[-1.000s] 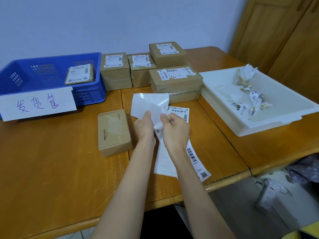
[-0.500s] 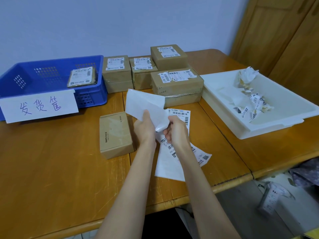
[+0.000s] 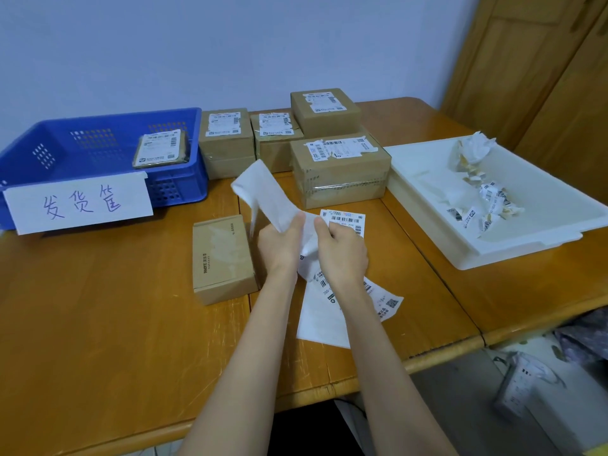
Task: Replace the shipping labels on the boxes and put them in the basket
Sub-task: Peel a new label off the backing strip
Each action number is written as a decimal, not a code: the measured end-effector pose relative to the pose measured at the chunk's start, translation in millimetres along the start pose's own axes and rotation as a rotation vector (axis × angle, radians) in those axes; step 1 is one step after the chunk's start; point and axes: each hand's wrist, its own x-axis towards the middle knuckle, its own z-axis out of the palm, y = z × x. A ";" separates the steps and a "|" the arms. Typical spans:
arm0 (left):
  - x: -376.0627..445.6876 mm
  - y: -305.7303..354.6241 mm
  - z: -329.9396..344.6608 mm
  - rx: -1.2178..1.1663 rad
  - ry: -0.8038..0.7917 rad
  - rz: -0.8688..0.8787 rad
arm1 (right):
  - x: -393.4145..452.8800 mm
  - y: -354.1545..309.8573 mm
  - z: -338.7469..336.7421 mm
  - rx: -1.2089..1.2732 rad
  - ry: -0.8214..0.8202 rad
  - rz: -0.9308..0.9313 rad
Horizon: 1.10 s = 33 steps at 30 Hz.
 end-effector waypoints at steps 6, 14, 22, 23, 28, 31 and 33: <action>2.7 -7.0 3.4 -0.059 0.003 -0.079 | -4.4 5.1 5.6 0.098 0.069 0.097; 6.2 -4.3 5.2 -0.139 0.101 -0.138 | -10.5 8.2 -1.4 0.091 0.121 0.043; 12.6 -5.6 6.2 -0.179 0.108 -0.174 | -13.0 11.9 -8.4 0.231 0.252 0.042; 12.3 -5.5 6.1 -0.186 0.110 -0.181 | -13.3 13.1 -8.4 0.221 0.262 0.045; 11.1 -5.6 6.6 -0.211 0.140 -0.179 | -12.2 17.5 -8.2 0.210 0.286 0.070; 11.4 -5.9 8.1 -0.204 0.129 -0.179 | -10.4 22.1 -9.0 0.248 0.290 0.062; 12.6 -5.0 8.5 -0.196 0.128 -0.181 | -9.9 24.7 -10.2 0.308 0.281 0.070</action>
